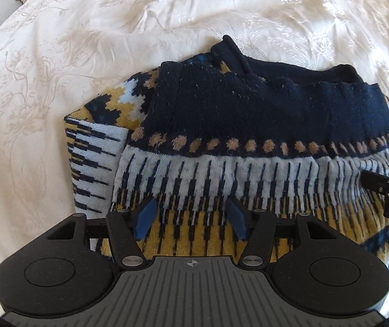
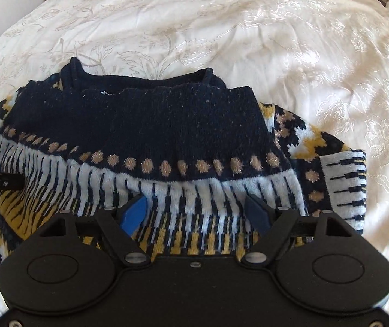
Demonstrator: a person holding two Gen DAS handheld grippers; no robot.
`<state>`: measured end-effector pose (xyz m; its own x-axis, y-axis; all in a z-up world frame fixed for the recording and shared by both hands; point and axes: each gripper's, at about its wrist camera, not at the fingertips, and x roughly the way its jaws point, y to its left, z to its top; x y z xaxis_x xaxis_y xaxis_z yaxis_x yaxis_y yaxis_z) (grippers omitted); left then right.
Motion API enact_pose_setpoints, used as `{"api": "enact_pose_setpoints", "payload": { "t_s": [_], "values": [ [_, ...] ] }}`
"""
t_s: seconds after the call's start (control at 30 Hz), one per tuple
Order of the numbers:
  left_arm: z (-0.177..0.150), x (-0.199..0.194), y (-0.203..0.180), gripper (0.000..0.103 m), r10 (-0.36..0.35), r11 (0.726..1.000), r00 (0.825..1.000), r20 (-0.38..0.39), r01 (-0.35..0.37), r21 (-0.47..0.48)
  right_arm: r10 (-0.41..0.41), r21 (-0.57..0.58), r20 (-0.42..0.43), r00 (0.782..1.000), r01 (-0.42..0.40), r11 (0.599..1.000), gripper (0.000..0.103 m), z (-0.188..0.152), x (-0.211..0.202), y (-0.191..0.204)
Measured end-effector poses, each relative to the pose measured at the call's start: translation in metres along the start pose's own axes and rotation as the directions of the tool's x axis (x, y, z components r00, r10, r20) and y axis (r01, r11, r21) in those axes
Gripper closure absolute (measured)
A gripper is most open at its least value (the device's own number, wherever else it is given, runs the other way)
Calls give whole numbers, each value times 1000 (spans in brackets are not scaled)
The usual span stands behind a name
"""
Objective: Fold small clothes
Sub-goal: 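Open both grippers and release the hem onto the sweater body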
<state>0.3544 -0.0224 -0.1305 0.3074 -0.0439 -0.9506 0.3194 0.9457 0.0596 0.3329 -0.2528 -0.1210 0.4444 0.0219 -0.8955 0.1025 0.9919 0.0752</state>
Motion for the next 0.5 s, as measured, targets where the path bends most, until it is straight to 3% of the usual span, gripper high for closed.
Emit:
{"api": "enact_pose_setpoints", "payload": {
  "t_s": [0.5],
  "values": [
    [10, 11, -8, 37, 35, 999, 999, -37, -35, 15, 10, 88, -17, 1000, -9, 996, 13, 6, 12, -4]
  ]
}}
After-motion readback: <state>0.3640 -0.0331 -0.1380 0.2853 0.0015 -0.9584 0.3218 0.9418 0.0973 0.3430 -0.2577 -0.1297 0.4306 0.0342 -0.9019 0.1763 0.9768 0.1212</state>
